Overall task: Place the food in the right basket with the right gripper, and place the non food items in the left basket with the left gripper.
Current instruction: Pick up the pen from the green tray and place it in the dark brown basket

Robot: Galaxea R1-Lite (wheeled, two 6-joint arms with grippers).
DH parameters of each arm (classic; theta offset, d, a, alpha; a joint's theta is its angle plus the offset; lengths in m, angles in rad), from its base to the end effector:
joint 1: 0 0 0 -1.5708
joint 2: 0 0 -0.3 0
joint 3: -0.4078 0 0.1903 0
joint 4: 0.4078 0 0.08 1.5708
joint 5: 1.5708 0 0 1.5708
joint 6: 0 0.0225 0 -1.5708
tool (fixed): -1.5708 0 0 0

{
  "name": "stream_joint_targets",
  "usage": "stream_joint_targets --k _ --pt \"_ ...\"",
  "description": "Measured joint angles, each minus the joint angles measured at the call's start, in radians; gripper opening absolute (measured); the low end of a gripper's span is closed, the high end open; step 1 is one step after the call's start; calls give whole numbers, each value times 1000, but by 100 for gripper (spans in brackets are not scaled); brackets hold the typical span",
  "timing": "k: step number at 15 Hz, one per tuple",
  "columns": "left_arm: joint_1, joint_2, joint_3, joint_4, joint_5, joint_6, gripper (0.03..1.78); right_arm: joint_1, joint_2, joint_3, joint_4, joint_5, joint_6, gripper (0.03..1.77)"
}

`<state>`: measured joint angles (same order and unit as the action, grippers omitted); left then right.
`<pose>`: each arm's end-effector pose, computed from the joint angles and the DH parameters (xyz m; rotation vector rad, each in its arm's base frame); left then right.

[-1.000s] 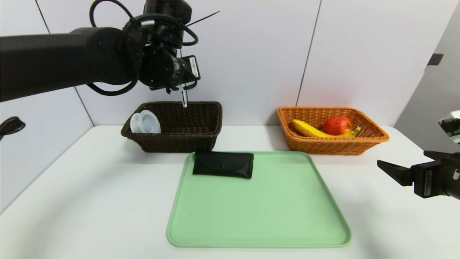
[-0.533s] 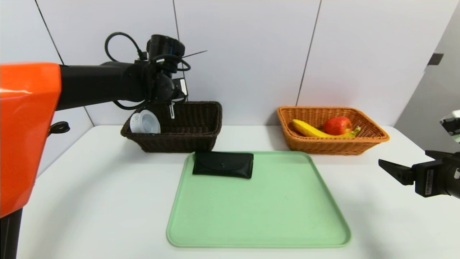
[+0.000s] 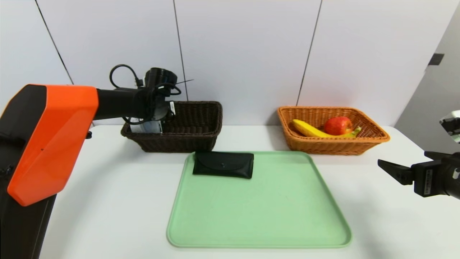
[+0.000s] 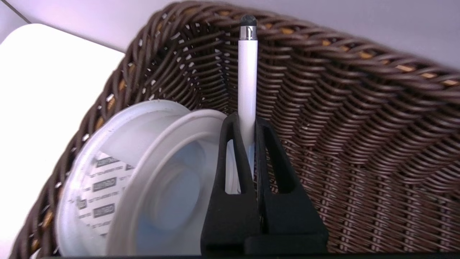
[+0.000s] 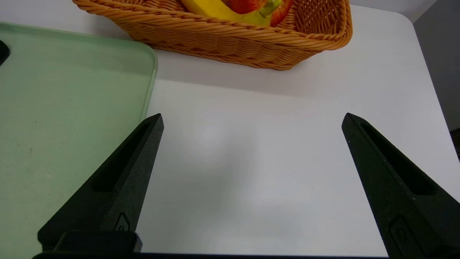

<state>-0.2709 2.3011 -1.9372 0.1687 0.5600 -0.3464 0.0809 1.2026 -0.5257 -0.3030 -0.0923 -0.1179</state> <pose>0.4614 -0.1158 0.1815 -0.1215 0.4324 0.3618 0.1704 0.0117 0.1919 -0.1489 0.3728 0.0107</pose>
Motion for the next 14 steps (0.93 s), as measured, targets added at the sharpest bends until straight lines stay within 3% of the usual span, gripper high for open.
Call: stream_joint_targets --k 14 --pt "7 11 -1 1 11 -8 7 0 0 4 1 0 1 171"
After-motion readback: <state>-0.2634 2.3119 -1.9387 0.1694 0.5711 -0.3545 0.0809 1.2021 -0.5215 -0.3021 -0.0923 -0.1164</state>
